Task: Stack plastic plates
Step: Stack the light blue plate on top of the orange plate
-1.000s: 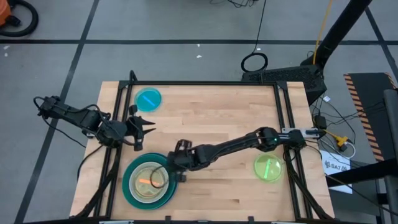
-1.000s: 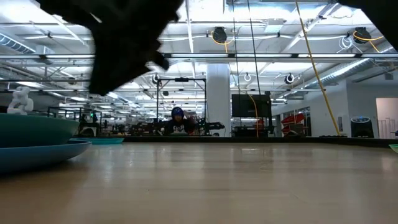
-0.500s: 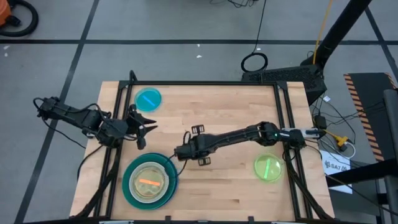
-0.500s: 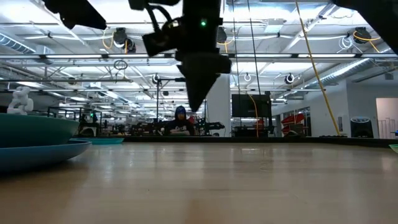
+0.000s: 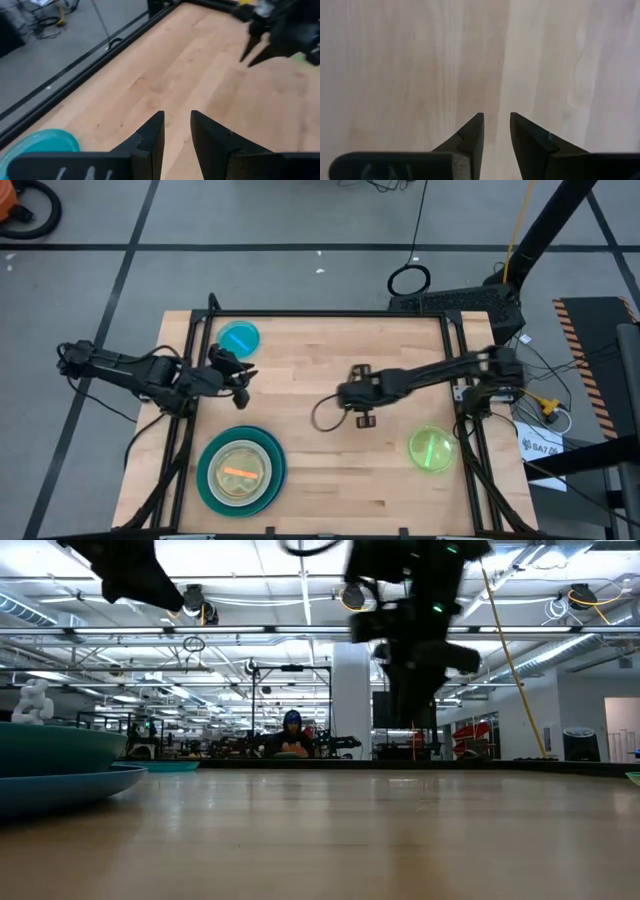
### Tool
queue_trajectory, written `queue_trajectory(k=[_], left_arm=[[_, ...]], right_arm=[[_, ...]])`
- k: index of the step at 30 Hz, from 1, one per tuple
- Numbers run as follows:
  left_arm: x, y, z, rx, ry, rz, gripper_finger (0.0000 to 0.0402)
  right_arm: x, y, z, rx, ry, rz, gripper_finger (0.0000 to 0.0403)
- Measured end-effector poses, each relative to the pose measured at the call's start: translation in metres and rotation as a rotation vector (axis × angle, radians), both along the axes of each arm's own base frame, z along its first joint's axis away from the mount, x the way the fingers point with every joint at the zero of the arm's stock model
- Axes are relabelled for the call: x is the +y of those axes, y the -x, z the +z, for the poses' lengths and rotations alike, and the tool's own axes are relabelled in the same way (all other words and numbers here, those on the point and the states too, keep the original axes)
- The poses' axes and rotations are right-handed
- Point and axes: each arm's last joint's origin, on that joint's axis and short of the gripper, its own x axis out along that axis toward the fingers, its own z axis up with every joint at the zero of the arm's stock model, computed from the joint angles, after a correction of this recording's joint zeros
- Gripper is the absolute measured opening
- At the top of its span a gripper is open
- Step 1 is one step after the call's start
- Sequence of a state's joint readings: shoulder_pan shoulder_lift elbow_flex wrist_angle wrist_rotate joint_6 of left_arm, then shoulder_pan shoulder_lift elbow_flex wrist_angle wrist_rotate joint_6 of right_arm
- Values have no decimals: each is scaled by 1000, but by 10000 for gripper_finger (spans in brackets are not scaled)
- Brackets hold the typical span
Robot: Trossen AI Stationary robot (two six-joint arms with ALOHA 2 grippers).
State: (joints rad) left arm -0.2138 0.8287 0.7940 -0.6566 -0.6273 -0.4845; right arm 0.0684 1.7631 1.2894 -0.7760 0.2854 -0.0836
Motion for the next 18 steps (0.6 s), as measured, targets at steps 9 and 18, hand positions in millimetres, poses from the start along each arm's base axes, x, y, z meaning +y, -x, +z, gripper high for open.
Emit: queue_trajectory(k=[9,18], left_arm=[[32,-33,-17,70,62,108,102],[87,-44,-23,285,129,250,102]], right_arm=[[-25,67,-12,-465,5,-41,71],[-40,87,30,-710,128,46,50]])
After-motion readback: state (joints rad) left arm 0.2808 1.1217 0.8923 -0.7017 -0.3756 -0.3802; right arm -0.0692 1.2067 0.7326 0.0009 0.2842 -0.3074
